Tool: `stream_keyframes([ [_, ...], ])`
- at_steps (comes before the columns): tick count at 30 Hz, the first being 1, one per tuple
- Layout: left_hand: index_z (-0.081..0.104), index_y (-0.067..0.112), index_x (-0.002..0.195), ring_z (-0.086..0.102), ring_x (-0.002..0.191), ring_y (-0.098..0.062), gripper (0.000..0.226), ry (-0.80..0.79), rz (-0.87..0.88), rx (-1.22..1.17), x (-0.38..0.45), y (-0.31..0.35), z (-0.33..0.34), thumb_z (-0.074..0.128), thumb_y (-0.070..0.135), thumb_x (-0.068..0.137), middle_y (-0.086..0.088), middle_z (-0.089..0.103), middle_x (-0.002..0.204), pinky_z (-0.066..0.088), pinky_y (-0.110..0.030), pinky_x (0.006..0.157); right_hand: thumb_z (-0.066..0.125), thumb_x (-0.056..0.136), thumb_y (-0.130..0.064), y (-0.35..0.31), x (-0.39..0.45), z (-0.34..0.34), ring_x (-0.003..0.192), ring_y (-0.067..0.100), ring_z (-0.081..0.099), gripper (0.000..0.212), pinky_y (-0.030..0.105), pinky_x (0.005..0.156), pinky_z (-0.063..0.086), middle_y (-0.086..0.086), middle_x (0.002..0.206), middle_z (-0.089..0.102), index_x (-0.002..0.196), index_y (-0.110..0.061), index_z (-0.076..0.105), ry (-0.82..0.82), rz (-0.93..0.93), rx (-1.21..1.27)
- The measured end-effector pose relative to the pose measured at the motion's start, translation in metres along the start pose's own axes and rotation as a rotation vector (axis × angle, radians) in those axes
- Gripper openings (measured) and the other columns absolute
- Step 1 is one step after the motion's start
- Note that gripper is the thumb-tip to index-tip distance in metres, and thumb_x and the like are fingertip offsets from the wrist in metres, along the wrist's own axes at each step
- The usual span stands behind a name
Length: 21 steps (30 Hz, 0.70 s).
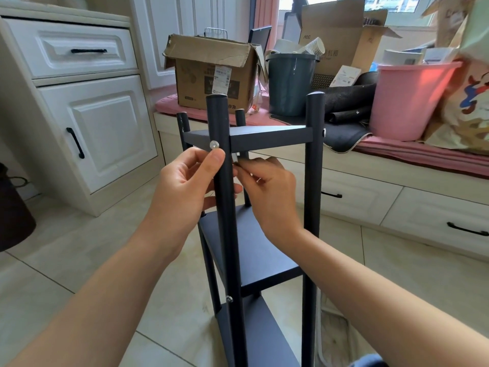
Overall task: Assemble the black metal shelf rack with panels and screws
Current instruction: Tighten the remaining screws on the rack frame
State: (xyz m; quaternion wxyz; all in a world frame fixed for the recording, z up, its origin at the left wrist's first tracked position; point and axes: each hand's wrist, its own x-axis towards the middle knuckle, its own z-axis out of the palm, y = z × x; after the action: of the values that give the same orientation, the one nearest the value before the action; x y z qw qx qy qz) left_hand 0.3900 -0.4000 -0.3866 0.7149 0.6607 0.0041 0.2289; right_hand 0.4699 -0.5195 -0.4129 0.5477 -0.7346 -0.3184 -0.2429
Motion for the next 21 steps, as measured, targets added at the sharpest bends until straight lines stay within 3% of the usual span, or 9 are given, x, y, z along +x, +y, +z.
stream_keyframes([
  [3, 0.064, 0.016, 0.1, 0.076, 0.084, -0.028, 0.039, -0.005, 0.001, 0.003, -0.001, 0.001, 0.001, 0.064, 0.05, 0.081, -0.008, 0.076, 0.094, 0.062, -0.036, 0.073, 0.066, 0.092, -0.01, 0.002, 0.001, 0.005, 0.08, 0.015, 0.054, 0.013, 0.034, 0.074, 0.047, 0.0, 0.078, 0.073, 0.09, -0.007, 0.078, 0.011, -0.043, -0.027],
  [8, 0.065, 0.015, 0.098, 0.075, 0.082, -0.03, 0.038, 0.001, 0.002, -0.013, -0.001, 0.0, 0.001, 0.064, 0.049, 0.08, -0.009, 0.075, 0.092, 0.062, -0.035, 0.072, 0.064, 0.091, -0.011, 0.005, 0.003, 0.014, 0.081, 0.026, 0.06, 0.015, 0.045, 0.074, 0.051, 0.003, 0.078, 0.072, 0.086, -0.005, 0.077, 0.041, -0.059, -0.008],
  [11, 0.064, 0.015, 0.098, 0.075, 0.083, -0.031, 0.04, 0.003, 0.007, 0.003, 0.0, 0.0, 0.0, 0.064, 0.05, 0.08, -0.008, 0.076, 0.092, 0.062, -0.036, 0.073, 0.06, 0.09, -0.015, 0.004, 0.005, 0.018, 0.074, 0.027, 0.058, 0.02, 0.049, 0.07, 0.052, -0.011, 0.067, 0.061, 0.079, -0.005, 0.074, 0.041, -0.017, 0.065],
  [13, 0.064, 0.015, 0.098, 0.075, 0.083, -0.03, 0.039, 0.002, 0.012, 0.012, 0.0, 0.0, 0.0, 0.064, 0.05, 0.081, -0.007, 0.076, 0.091, 0.062, -0.036, 0.073, 0.059, 0.089, -0.013, 0.004, 0.007, 0.02, 0.071, 0.021, 0.054, 0.02, 0.041, 0.068, 0.052, -0.019, 0.066, 0.052, 0.077, -0.006, 0.073, 0.047, 0.001, 0.08],
  [16, 0.064, 0.016, 0.097, 0.075, 0.082, -0.03, 0.035, -0.001, 0.02, 0.018, 0.0, 0.0, 0.0, 0.063, 0.049, 0.083, -0.006, 0.076, 0.091, 0.061, -0.034, 0.071, 0.061, 0.089, -0.003, 0.002, 0.008, 0.02, 0.074, 0.02, 0.054, 0.015, 0.029, 0.071, 0.05, -0.008, 0.075, 0.057, 0.085, -0.003, 0.075, 0.051, 0.028, 0.095],
  [19, 0.065, 0.017, 0.096, 0.076, 0.08, -0.027, 0.034, -0.006, 0.028, 0.026, 0.0, 0.0, 0.0, 0.061, 0.048, 0.084, -0.005, 0.076, 0.091, 0.061, -0.031, 0.069, 0.06, 0.094, -0.008, 0.002, 0.006, 0.016, 0.076, 0.023, 0.06, 0.016, 0.043, 0.073, 0.052, -0.001, 0.075, 0.066, 0.087, -0.004, 0.074, 0.021, 0.019, 0.053],
  [21, 0.065, 0.018, 0.096, 0.076, 0.08, -0.027, 0.034, -0.003, 0.026, 0.033, 0.0, 0.0, 0.0, 0.061, 0.049, 0.084, -0.004, 0.077, 0.091, 0.061, -0.03, 0.068, 0.058, 0.097, -0.008, 0.003, 0.003, 0.01, 0.08, 0.023, 0.061, 0.017, 0.041, 0.074, 0.051, 0.004, 0.083, 0.071, 0.096, -0.004, 0.075, 0.008, 0.04, 0.051],
])
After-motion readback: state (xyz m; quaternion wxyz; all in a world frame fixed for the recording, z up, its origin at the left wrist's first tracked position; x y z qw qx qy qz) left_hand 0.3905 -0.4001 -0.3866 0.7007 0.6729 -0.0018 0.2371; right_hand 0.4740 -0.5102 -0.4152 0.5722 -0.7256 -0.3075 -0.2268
